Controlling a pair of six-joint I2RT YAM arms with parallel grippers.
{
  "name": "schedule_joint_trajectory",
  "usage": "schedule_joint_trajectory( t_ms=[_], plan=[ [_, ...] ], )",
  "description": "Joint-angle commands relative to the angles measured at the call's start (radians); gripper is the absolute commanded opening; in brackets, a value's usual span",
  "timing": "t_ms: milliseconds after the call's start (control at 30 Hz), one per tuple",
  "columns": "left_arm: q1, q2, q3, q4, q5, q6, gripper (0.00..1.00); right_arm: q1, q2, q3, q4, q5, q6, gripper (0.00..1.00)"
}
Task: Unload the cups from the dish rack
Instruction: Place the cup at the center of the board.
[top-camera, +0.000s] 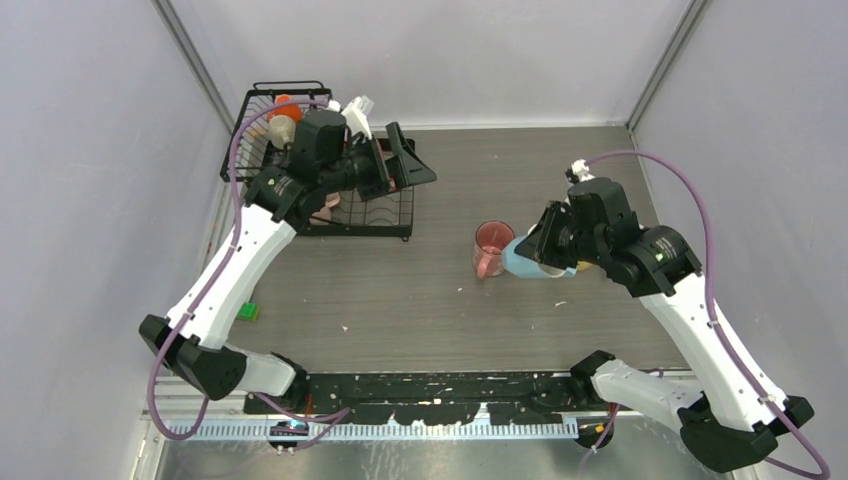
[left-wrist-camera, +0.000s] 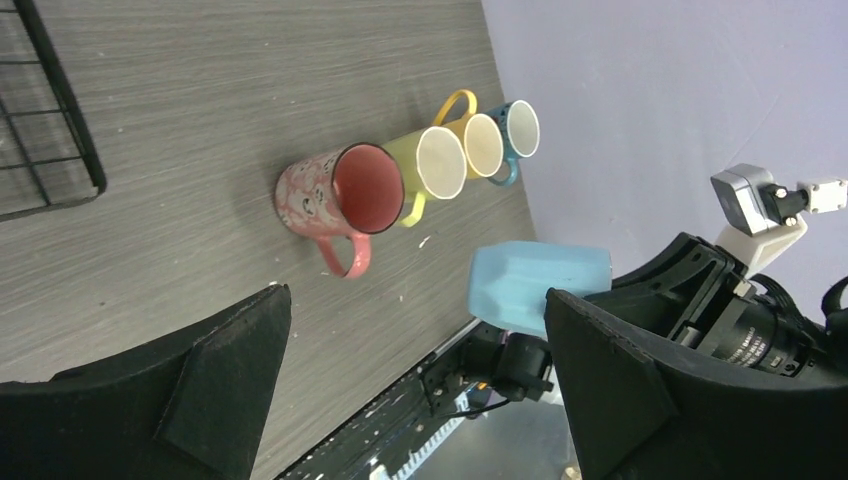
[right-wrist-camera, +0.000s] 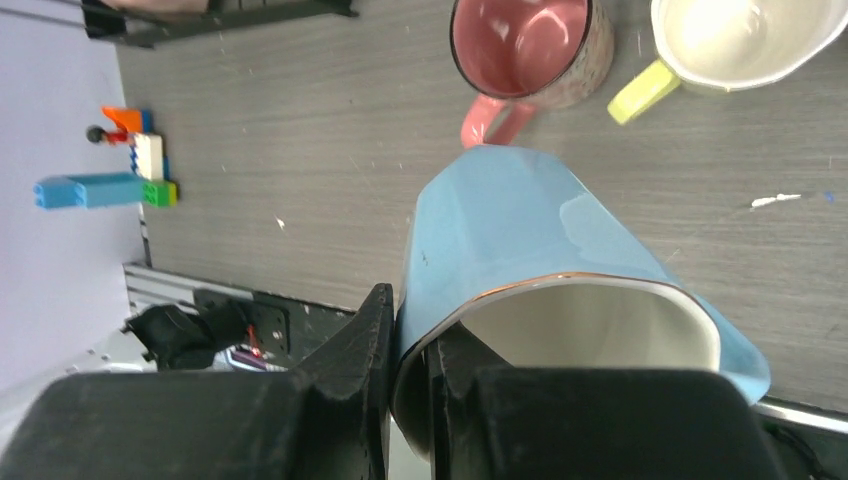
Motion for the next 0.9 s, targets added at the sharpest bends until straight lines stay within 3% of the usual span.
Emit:
schedule_joint_trajectory(
  t_ms=[0,233,867],
  plan=[
    [-0.004,-0.071,-0.037,-0.026,-0.025,0.064,1.00,0.061,-0.042,-0.026,-0.009,0.014,0.007,0.01],
    [-0.006,-0.122,-0.062,-0.053,-0.036,0.092,1.00,0.185,0.016,-0.126,0.042,0.142,0.044,0.01],
    [-0.006,-0.157,-0.101,-0.052,-0.046,0.092,1.00,0.214,0.267,-0.300,0.271,0.199,0.056,0.01]
  ],
)
